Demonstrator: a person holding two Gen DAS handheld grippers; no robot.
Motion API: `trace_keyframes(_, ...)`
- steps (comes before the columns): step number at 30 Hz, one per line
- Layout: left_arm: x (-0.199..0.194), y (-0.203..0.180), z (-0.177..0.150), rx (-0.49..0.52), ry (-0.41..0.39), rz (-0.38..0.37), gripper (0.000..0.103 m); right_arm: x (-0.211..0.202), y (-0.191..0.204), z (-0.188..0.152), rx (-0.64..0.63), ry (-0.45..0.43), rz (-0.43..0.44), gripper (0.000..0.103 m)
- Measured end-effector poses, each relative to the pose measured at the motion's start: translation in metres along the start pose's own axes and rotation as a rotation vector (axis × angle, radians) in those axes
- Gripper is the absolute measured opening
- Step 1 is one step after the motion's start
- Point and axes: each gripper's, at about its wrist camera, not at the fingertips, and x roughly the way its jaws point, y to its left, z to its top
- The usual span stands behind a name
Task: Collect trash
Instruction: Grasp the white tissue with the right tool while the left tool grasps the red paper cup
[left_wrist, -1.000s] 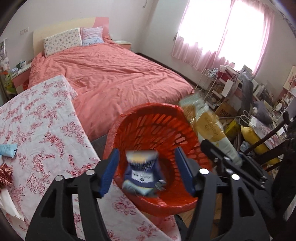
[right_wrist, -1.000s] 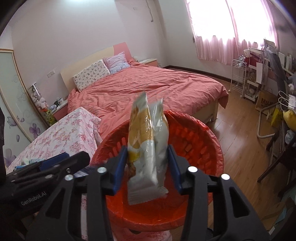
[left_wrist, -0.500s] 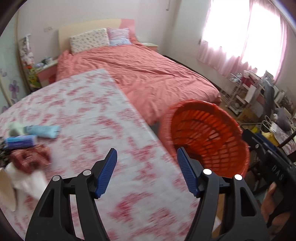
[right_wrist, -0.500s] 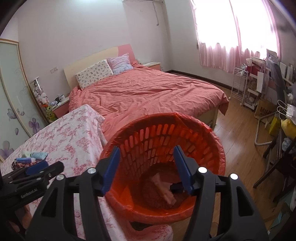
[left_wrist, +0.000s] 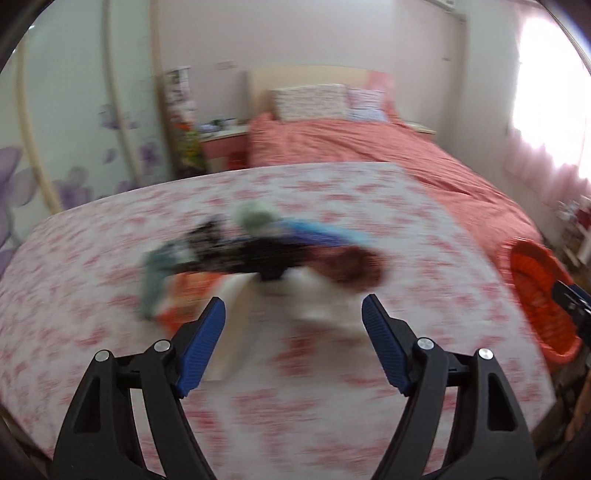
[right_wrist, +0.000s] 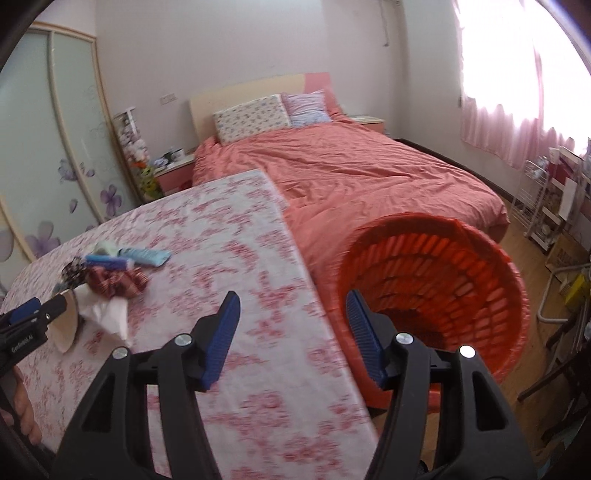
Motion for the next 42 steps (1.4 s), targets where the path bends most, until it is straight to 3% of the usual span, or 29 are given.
trace_keyframes(5,0.018,0.042,-0.007,-0.06,0.05,0.06,0.076,0.013,0.052,-0.01,-0.062,0.043,0.084,0.059)
trace_keyframes(12,0.027,0.059,-0.019,-0.075,0.072,0.067,0.076,0.036,0.128,-0.026,-0.165,0.119,0.215,0.059)
trace_keyframes(20,0.041,0.059,-0.025,-0.052,0.085,0.104,0.072,0.066,0.176,-0.034,-0.237,0.18,0.234,0.058)
trace_keyframes(22,0.045,0.062,-0.025,-0.062,0.098,0.114,0.066,0.073,0.18,-0.033,-0.243,0.188,0.236,0.049)
trace_keyframes(26,0.049,0.074,-0.027,-0.095,0.115,0.107,0.051,0.077,0.181,-0.029,-0.249,0.181,0.241,0.042)
trace_keyframes(27,0.049,0.078,-0.028,-0.103,0.115,0.108,0.049,0.076,0.179,-0.028,-0.248,0.178,0.246,0.036)
trace_keyframes(36,0.049,0.097,-0.027,-0.139,0.097,0.119,0.046,0.079,0.171,-0.026,-0.213,0.182,0.271,0.031)
trace_keyframes(38,0.047,0.096,-0.027,-0.137,0.088,0.098,0.027,0.075,0.174,-0.026,-0.223,0.175,0.287,0.029)
trace_keyframes(42,0.042,0.096,-0.027,-0.124,0.066,0.075,0.011,0.068,0.176,-0.026,-0.227,0.164,0.311,0.028)
